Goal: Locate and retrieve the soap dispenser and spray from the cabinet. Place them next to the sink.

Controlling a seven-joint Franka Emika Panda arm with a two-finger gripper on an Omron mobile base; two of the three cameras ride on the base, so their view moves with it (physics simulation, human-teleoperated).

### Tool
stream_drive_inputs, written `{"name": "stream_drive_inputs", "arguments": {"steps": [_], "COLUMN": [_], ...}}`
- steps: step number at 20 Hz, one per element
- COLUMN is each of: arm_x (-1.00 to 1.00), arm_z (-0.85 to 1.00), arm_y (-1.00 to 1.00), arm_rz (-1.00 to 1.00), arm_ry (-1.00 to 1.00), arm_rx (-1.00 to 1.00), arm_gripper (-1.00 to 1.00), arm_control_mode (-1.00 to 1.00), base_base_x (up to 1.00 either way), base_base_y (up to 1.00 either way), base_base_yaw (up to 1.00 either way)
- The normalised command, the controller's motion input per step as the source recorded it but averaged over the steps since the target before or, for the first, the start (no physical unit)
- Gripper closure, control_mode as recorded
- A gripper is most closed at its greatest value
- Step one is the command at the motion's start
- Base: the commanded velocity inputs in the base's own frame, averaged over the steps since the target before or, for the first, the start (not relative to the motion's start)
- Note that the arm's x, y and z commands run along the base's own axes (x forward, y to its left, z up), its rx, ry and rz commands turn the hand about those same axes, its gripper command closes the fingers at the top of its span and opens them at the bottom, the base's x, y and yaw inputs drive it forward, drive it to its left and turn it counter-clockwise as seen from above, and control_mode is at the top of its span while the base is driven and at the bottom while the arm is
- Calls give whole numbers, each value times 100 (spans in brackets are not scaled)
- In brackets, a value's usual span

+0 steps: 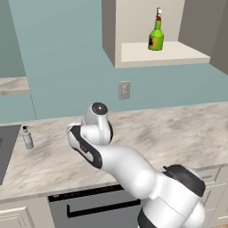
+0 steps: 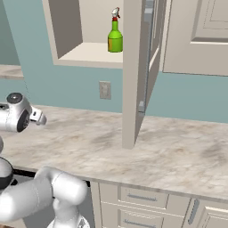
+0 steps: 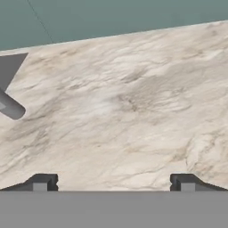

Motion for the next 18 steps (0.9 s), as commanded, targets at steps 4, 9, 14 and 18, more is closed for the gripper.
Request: {"name": "stream_drive_inputs", "arguments": {"steps": [4, 9, 14, 18], "arm_x": [-10, -5, 0, 0], "arm_z": [23, 24, 10, 0], "arm_y": [-63, -58, -71, -76], "arm_rz": [0, 0, -6, -8], "arm_ry": [24, 9, 0, -7], "arm_rx": [0, -1, -10, -13], "arm_gripper": [-100, -100, -100, -100], "arm_control_mode": [-100, -100, -100, -100], "base_base_x": [0, 0, 0, 0], "base_base_y": [0, 0, 0, 0], "base_base_yaw": [0, 0, 0, 0]}}
